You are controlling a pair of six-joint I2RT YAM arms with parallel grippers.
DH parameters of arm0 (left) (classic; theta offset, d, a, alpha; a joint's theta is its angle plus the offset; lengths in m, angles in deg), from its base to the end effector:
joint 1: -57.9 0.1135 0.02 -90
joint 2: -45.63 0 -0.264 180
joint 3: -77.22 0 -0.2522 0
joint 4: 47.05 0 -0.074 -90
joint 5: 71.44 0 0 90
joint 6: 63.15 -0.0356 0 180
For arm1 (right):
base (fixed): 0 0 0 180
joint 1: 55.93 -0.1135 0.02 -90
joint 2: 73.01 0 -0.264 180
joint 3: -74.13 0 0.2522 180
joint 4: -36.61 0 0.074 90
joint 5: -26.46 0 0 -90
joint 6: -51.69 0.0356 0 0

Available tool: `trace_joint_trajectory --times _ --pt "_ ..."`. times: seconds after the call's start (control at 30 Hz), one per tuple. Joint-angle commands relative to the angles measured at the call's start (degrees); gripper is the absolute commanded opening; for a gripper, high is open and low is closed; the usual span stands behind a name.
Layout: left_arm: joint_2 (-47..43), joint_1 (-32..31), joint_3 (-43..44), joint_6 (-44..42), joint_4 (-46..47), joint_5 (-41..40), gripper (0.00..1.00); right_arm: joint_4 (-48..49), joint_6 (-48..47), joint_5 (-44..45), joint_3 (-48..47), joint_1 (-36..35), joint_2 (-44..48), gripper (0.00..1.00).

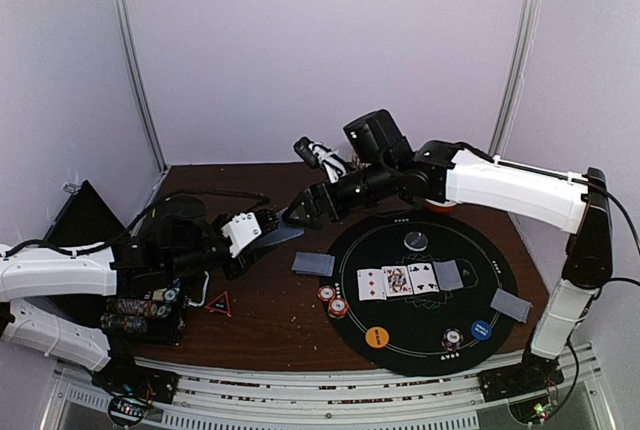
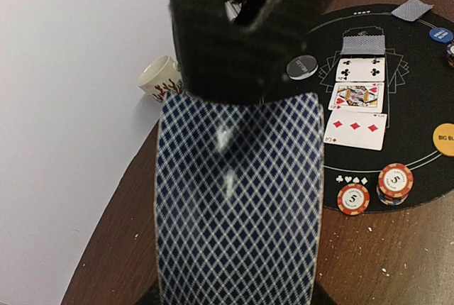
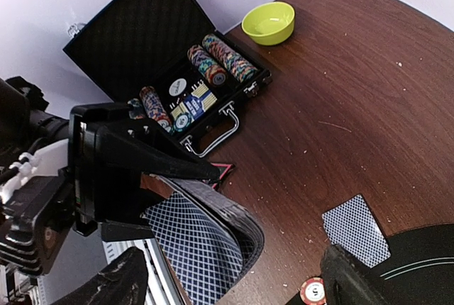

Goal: Distribute texas hold em gaming equipment
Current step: Pick up the poker card from the face-down deck piles.

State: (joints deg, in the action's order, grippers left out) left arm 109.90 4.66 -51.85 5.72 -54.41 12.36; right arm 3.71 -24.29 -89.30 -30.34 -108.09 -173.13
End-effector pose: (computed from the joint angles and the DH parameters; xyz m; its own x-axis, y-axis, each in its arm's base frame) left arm 0.1546 -0.2005 0.2545 0.0680 0.5078 -0.8588 0.7628 0.5284 0.3728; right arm 0.2399 0.3341 0.3418 -0.5135 -0.3054 -0.8019 -0.8462 0.3350 0.4143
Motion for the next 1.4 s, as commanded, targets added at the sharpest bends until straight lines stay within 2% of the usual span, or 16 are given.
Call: trace_joint_trajectory --times 0.0,0.23,0.6,0.83,0.93,1.23,1.37 --pt "-0.68 0.05 0.24 -0.32 3.45 0.47 0.41 -5.91 -2.36 0.71 -5.14 -1.25 -3.79 0.84" --pt "-0.70 0.05 0.29 -0.29 3.45 0.55 0.40 -6.60 -2.00 0.82 -9.17 -1.41 -7.95 0.74" --pt "-0.98 0.04 0.01 -0.32 3.83 0.40 0.38 -12.26 -3.77 7.90 -10.36 -1.03 -6.53 0.45" --pt "-0.81 0.03 0.01 -0.32 3.80 0.31 0.38 -16.06 -5.21 8.90 -11.37 -1.08 -5.21 0.17" --pt "-0.73 0.06 0.01 -0.32 3.74 0.38 0.38 -17.30 -5.44 9.23 -11.58 -1.03 -4.47 0.00" --pt "-0.70 0.05 0.10 -0.32 3.63 0.31 0.38 -19.60 -4.52 15.41 -9.01 1.23 3.47 0.00" --pt "-0.79 0.06 0.18 -0.25 3.54 0.31 0.38 -8.18 5.04 17.42 3.16 9.04 16.32 0.00"
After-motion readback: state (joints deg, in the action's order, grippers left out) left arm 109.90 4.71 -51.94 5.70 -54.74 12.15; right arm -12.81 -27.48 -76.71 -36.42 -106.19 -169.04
